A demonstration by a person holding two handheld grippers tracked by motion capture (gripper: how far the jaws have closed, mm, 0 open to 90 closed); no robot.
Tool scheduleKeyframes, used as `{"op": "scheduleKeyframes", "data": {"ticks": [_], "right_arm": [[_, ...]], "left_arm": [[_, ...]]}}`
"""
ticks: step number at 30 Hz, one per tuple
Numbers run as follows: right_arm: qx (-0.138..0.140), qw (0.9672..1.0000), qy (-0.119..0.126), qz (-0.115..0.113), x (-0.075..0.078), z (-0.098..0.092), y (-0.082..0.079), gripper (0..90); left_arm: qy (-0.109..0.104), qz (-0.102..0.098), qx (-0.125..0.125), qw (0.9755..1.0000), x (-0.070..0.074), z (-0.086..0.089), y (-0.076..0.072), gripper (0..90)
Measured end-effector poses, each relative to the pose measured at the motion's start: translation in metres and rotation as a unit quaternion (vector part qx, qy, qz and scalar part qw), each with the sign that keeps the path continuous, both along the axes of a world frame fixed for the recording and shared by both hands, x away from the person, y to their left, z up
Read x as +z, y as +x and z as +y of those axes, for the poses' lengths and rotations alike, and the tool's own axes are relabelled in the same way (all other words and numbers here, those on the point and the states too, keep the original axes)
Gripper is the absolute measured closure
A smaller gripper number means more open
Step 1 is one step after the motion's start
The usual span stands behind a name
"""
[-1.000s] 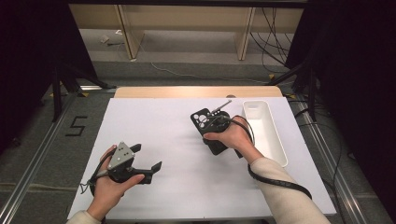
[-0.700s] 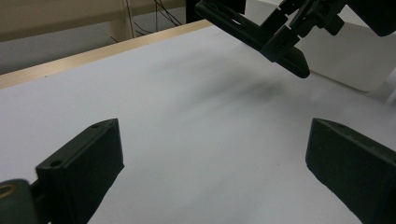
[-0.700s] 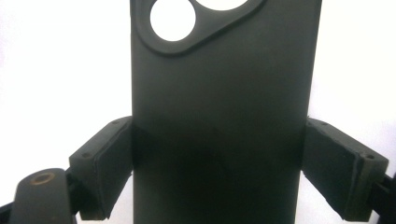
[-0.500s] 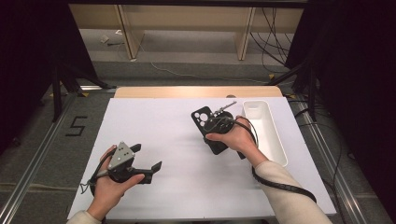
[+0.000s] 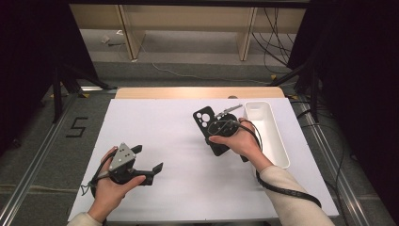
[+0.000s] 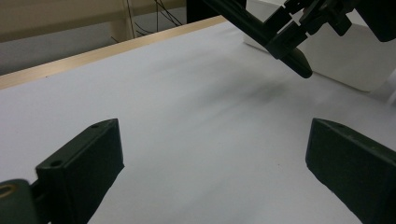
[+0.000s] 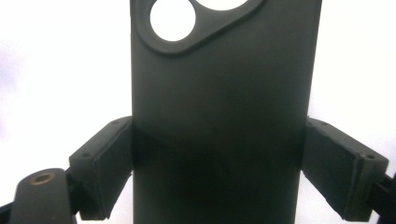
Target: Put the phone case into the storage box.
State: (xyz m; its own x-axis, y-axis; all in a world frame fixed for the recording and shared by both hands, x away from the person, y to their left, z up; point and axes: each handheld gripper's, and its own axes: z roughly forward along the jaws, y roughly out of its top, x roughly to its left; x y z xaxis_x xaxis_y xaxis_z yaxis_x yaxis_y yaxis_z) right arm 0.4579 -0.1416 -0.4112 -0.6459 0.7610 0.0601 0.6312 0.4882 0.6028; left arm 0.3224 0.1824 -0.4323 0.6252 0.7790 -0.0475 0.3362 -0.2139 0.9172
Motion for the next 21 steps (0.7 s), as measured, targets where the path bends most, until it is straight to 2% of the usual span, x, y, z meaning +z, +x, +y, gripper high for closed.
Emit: {"op": "scheduleKeyframes", "data": {"ticks": [8, 13, 21], "right_arm": [[0.003, 0.9993, 0.026, -0.028, 0.004, -0.002, -0.003, 15.7], [0.006, 0.9974, 0.047, -0.054, 0.008, -0.003, -0.007, 15.7], [0.009, 0.9958, 0.065, -0.064, 0.009, -0.001, -0.012, 15.7]], "left_arm": [[0.0, -0.001, 0.0, 1.0, 0.0, 0.0, 0.0, 3.8], [0.0, -0.001, 0.001, 1.0, 0.0, 0.0, 0.0, 3.7], [0.0, -0.001, 0.001, 1.0, 0.0, 0.0, 0.0, 3.7]]}}
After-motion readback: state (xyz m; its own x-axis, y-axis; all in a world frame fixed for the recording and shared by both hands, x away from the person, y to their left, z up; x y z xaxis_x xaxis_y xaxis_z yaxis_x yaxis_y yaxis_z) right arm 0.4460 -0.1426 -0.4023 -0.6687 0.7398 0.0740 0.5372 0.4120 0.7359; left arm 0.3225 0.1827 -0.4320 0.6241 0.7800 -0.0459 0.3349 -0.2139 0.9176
